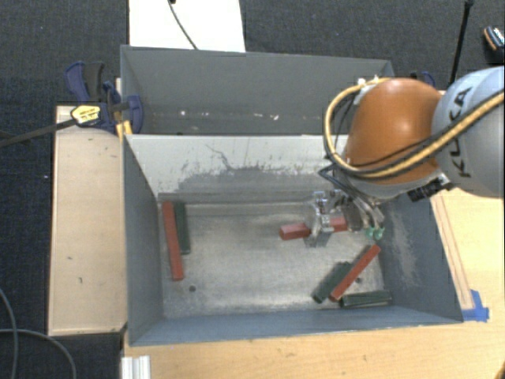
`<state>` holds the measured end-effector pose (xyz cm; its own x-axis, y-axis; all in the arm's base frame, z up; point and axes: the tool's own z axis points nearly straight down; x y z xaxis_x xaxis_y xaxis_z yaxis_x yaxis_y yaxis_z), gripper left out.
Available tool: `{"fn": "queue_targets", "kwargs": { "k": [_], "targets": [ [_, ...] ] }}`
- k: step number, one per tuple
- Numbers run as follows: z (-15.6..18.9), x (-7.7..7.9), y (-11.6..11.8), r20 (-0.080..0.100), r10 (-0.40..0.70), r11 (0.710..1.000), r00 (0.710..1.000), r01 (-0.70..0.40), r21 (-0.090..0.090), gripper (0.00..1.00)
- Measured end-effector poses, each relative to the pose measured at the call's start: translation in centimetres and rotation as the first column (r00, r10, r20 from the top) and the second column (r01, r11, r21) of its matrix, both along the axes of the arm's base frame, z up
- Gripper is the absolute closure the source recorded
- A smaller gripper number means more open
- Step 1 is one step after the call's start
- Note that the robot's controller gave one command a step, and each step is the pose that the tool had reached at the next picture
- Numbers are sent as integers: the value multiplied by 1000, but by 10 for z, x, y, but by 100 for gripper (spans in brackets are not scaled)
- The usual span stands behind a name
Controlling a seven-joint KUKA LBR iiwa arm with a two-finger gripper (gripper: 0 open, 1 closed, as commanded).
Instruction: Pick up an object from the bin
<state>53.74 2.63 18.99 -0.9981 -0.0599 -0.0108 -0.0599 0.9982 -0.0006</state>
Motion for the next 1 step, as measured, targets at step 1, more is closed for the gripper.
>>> {"fn": "queue_targets", "kwargs": {
  "k": [1],
  "targets": [
    [47, -7, 0, -3, 318, 948, 948, -318, -2, 100]
  ]
}}
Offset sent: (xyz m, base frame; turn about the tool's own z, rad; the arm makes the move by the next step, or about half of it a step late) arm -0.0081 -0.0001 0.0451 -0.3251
